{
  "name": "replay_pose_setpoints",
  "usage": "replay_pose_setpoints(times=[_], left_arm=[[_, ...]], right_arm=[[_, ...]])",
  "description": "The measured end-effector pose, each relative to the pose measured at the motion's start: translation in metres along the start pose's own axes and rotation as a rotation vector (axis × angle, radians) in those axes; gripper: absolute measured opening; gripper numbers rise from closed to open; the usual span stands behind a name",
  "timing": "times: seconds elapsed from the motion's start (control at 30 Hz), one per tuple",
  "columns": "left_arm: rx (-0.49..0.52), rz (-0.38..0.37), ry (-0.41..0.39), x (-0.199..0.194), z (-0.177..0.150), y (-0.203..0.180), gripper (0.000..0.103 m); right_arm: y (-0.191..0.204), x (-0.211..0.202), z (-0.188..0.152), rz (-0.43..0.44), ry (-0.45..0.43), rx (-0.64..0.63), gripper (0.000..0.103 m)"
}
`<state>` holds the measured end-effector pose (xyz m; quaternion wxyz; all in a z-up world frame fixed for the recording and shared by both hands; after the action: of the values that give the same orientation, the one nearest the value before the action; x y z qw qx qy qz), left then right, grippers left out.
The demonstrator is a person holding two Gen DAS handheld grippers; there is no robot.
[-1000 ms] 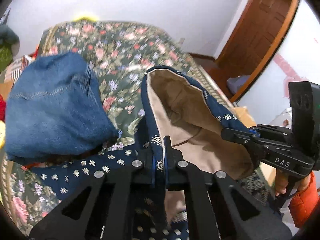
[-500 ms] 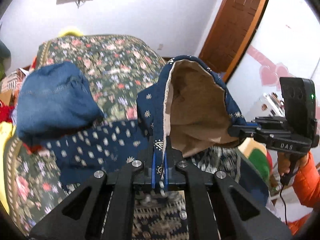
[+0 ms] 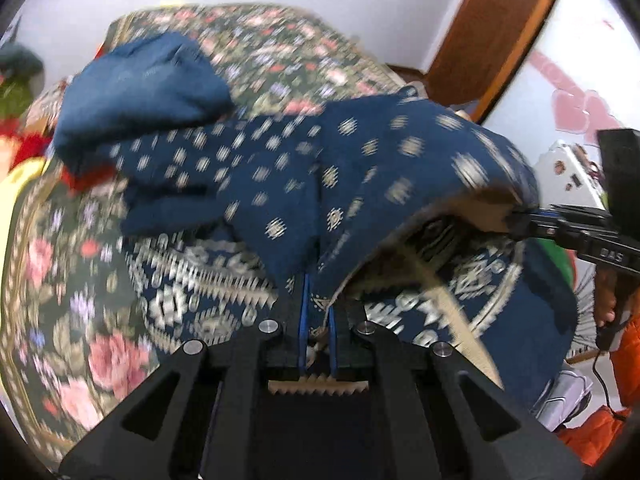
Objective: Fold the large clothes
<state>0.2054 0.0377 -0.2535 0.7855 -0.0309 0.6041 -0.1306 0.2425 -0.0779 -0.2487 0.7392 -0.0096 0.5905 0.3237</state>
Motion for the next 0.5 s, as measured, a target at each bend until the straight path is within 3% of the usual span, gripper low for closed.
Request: replay_pose_setpoints(times=[0.17, 0.23, 0.3, 0.4, 0.43, 0.5], left_arm=[[-0.071, 0.004, 0.024, 0.009, -0.021, 0.015, 0.014], [-0.09, 0.001, 0.028, 0.008, -0.028, 0.018, 0.028], [-0.108, -0.006, 0.026, 0.005, -0.033, 0.021, 0.034], [-0.122, 0.007, 0.022, -0.003, -0.042, 0.028, 0.044], [-0.133, 0.026, 0.019, -0.006, -0.043, 0.033, 0.05], [-0.162, 0.066, 0.0, -0.013, -0.043, 0.045, 0.053]], right_arm=[[-0.004, 0.004, -0.013, -0.019, 0.013, 0.0, 0.013], [-0.007, 0.001, -0.016, -0.015, 0.014, 0.011, 0.013], [-0.009, -0.001, -0.019, 0.002, 0.023, 0.029, 0.014], [-0.011, -0.005, -0.023, 0.032, 0.05, 0.05, 0.022], [-0.013, -0.008, -0.024, 0.044, 0.06, 0.057, 0.03], [-0.016, -0.014, -0.025, 0.03, 0.051, 0.069, 0.045]])
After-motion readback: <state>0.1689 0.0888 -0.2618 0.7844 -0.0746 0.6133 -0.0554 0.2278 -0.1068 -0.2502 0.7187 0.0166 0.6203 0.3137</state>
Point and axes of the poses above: each gripper's, at about its wrist camera, not at the fingertips, and x roughly the way its jaws point, y to its left, z to its top, the point moved 8 cm from there along x, roughly the way its jaws point, and after that the axes turned 14 degrees about y, right-handed, at the moved point
